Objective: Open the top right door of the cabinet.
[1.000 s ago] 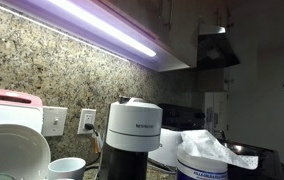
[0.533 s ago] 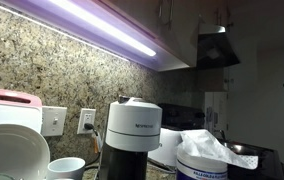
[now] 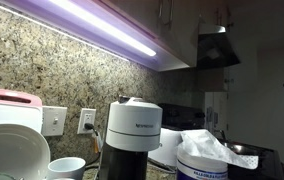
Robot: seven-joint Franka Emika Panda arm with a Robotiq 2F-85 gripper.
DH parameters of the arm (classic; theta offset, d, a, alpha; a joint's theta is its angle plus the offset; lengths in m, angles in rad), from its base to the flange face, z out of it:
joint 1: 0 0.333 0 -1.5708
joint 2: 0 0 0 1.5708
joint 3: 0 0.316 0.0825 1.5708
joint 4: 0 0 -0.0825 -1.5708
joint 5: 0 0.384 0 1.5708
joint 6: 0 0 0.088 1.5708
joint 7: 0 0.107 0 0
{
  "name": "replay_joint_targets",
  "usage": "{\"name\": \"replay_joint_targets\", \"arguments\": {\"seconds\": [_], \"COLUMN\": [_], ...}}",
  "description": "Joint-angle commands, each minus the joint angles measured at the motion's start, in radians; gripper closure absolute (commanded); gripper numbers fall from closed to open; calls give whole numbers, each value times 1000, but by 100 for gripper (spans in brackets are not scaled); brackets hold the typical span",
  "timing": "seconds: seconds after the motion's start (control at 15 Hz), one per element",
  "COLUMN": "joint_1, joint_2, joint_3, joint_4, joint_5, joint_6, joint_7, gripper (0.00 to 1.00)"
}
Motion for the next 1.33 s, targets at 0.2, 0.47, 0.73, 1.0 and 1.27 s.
{"name": "replay_joint_targets", "arguments": {"seconds": [0.2,0.47,0.73,1.0,1.27], "joint_1": [3,3,3,-47,-62], "joint_2": [6,6,6,-12,-9], "joint_3": [-2,-2,-2,-15,-21], "joint_4": [-2,-2,-2,12,14], "joint_5": [-22,-22,-22,-31,-25], "joint_6": [2,2,2,-14,-30], "joint_7": [15,15,15,20,28], "gripper": [0,0,0,0,0]}}
